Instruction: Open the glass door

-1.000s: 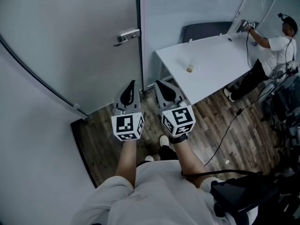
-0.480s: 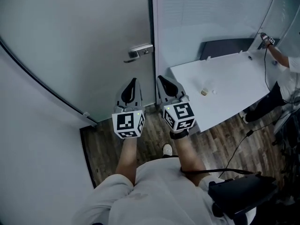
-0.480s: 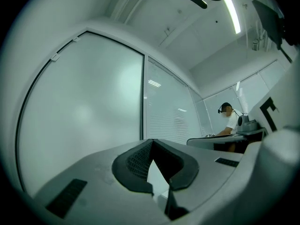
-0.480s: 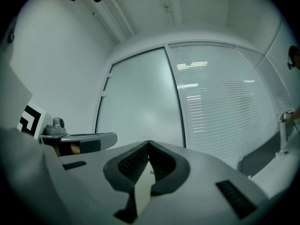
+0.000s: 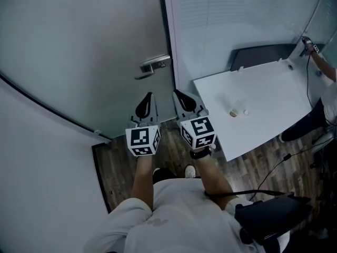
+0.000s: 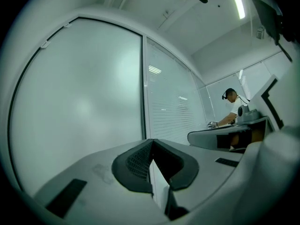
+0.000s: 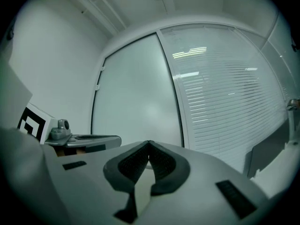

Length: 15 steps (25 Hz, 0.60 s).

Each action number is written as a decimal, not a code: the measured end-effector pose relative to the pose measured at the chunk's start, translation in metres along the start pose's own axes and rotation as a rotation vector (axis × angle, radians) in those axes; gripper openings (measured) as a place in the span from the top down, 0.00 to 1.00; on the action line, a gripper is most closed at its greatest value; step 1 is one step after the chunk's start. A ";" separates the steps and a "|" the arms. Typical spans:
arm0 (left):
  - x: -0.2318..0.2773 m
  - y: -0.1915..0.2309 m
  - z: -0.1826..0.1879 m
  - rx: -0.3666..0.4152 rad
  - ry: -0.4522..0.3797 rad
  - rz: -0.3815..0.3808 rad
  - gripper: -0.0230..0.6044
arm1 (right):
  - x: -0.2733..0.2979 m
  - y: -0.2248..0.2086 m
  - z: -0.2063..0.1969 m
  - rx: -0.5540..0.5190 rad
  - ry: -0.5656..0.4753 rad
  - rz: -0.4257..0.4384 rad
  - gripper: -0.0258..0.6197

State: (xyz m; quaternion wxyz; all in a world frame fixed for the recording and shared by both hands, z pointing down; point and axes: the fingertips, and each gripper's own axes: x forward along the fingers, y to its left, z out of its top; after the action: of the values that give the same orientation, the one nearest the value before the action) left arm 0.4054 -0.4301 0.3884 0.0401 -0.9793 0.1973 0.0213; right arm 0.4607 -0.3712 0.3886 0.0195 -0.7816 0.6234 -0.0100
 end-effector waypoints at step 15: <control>0.098 0.081 -0.073 0.059 0.209 -0.127 0.96 | 0.088 -0.035 -0.019 0.004 0.084 -0.102 0.96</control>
State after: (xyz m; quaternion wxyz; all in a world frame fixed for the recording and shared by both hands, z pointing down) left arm 0.4656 -0.5487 0.4496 0.0494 -0.9851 0.1386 -0.0891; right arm 0.5137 -0.4491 0.4086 -0.0054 -0.8113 0.5829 -0.0451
